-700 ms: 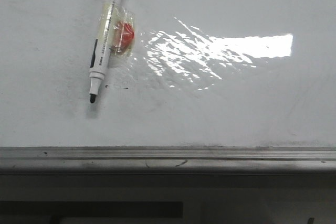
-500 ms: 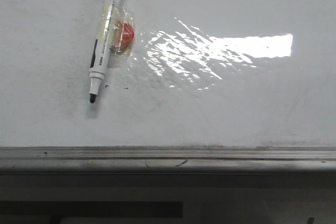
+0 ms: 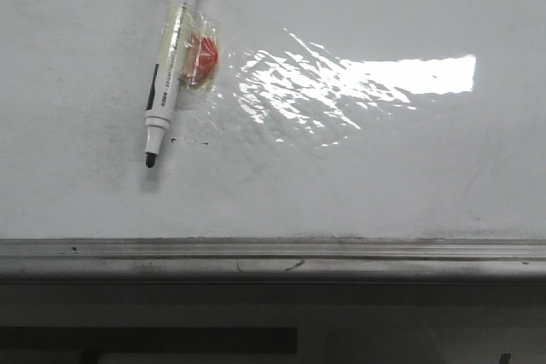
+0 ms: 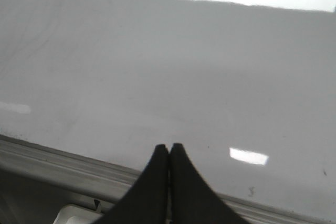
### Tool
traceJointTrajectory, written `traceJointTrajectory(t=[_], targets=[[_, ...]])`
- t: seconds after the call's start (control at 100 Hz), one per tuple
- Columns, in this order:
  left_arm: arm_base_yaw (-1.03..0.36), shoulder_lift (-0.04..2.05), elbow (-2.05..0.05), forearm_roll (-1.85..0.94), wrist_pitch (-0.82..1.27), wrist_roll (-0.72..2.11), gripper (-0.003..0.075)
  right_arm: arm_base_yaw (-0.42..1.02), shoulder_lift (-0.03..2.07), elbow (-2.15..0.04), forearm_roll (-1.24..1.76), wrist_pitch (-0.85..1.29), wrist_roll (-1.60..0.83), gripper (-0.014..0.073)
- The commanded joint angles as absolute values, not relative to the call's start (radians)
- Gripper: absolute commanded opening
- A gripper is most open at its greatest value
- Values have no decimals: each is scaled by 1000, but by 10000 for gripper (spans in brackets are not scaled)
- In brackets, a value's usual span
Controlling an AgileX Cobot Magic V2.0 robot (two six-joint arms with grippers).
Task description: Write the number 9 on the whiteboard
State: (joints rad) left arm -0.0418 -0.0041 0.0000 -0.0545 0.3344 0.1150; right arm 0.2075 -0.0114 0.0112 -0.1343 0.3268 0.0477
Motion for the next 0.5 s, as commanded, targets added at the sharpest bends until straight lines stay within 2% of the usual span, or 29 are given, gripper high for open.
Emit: traceJointTrajectory(t=[0.0,0.18,0.33,0.42,0.49], targets=[[-40,-32,19,-57,285,106,-20,202,-25,40,-151,288,45,-61],[-40,-32,19,-47,285,106,-20,202,-25,40,-169,254,45,-61],[-40,-32,19,-57,275,106,-20,202,-25,40,-177,144,45,-61],[-42,-32,19,-160,220,108,-20,202,-25,40,-177,73,45,-61],[-42,-32,19,-347,176,108,-20,202,-25,40,-170,9,47,-61]])
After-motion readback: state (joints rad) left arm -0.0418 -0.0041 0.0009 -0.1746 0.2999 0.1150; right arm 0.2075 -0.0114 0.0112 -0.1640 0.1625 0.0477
